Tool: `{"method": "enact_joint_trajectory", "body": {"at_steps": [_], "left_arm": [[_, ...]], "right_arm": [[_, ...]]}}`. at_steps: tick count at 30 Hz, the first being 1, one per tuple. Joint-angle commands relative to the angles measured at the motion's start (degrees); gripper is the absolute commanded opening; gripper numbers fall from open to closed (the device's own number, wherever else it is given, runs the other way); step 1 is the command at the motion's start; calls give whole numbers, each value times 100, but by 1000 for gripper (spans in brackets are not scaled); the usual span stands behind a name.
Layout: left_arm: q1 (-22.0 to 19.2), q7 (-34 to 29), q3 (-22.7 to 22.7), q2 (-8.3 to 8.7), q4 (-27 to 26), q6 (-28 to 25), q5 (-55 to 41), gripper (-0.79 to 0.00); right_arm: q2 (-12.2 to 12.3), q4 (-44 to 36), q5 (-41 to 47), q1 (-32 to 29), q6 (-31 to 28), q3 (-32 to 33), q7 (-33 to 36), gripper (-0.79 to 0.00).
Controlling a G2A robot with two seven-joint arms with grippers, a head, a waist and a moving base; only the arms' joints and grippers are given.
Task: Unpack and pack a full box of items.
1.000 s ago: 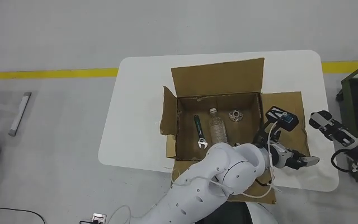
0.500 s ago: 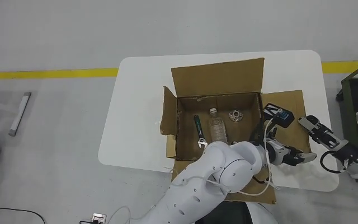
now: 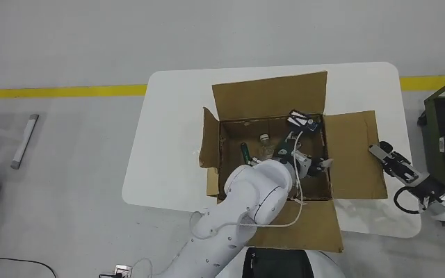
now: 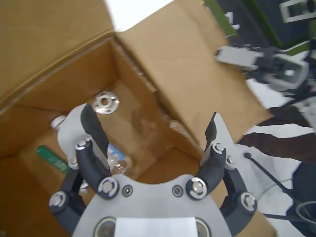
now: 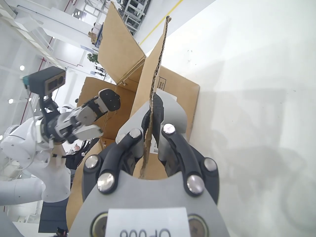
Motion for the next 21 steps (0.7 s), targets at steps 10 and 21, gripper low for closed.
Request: {"method": "enact_joint_trajectory", "body": {"at_steps": [10,21], "left_arm": [[285,-485,-284,115,-88,-112,808,0],[401,-519,-163,81,250,172,1094,0]], "right_arm": [[-12,-186,-75,-116,1,12,-130,-785],[-21,-295,-167,-149,-15,-25,-231,-785]]}}
